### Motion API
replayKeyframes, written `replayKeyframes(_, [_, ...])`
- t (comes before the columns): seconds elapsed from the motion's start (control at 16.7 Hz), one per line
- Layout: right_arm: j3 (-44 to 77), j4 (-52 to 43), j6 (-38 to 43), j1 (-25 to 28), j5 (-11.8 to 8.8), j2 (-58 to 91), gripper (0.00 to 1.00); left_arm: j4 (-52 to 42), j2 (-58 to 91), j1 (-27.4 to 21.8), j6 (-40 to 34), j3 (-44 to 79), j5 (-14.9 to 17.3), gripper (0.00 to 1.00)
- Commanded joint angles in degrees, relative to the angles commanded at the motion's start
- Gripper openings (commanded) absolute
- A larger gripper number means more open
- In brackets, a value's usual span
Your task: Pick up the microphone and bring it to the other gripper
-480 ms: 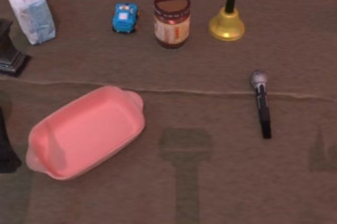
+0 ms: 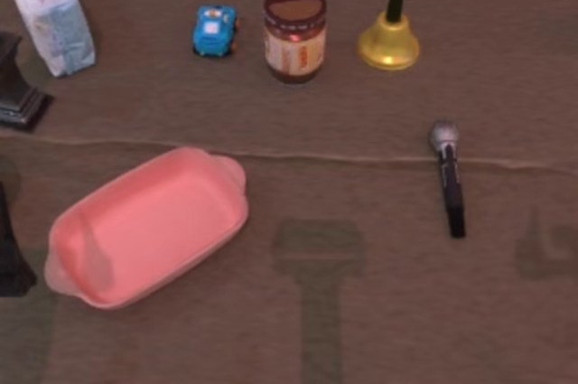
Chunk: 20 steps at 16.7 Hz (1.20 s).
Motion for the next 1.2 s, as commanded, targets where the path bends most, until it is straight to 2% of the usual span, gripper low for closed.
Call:
replayKeyframes(0.24, [15.81, -10.45, 4.20, 3.76, 0.57, 20.21, 1.00, 0.00, 0.00, 0.00, 0.00, 0.00, 0.00, 1.00])
replayKeyframes(0.78, [53.80, -37.86, 14.49, 13.44, 1.84, 75.55, 1.00, 0.00, 0.00, 0.00, 0.00, 0.00, 0.00, 1.00])
replayKeyframes(1.2, [75.11, -50.67, 20.10, 18.64, 2.12, 100.51, 1.00, 0.00, 0.00, 0.00, 0.00, 0.00, 0.00, 1.00])
